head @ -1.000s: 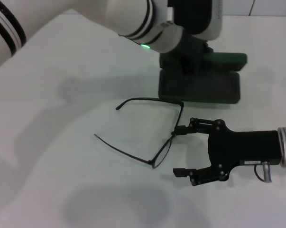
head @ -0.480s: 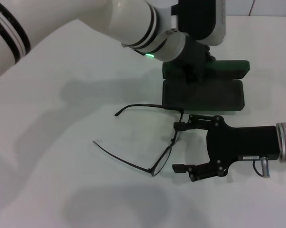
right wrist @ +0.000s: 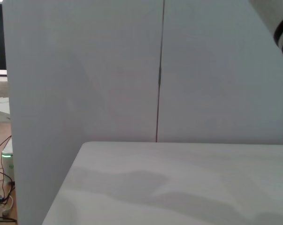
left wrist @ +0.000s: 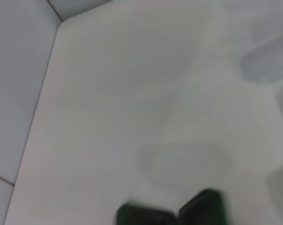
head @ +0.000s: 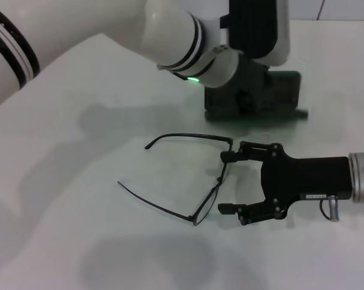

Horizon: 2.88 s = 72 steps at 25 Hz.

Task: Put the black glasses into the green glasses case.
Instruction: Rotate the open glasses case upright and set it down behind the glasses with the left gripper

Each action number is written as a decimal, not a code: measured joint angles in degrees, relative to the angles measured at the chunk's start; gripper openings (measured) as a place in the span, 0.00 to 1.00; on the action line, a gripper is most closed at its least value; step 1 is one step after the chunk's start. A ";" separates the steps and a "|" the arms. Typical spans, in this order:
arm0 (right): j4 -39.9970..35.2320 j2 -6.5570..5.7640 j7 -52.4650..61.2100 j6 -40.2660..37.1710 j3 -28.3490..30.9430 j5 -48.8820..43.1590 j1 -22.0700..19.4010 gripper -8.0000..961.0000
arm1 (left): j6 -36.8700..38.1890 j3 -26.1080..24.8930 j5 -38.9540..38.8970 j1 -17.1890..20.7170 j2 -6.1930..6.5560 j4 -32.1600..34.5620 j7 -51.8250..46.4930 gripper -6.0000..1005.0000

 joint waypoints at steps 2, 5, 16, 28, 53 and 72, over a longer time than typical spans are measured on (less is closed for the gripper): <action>0.00 0.01 0.01 0.12 -0.01 0.01 0.02 0.92 | 0.04 -0.06 -2.13 0.61 0.04 1.28 -0.10 0.40; -0.02 -0.01 -0.11 0.04 0.21 0.25 0.02 0.92 | 0.04 -0.99 -10.41 3.78 0.27 5.53 2.34 0.51; -0.51 -0.32 -0.28 0.17 0.57 0.52 0.32 0.92 | -1.10 -9.00 -38.81 17.44 0.39 7.82 14.34 0.77; -0.04 -0.06 -0.28 0.81 0.12 0.07 1.28 0.92 | 0.66 -17.55 -10.44 -11.00 1.65 -22.44 -13.64 0.78; 1.40 0.03 -1.86 0.97 -0.10 -0.18 1.16 0.92 | -5.69 -8.67 2.03 -16.07 0.04 -24.81 -21.47 0.78; 1.41 0.22 -1.96 2.19 -0.66 -0.17 1.58 0.92 | -6.83 -3.69 2.37 -18.25 -0.02 -26.47 -21.29 0.78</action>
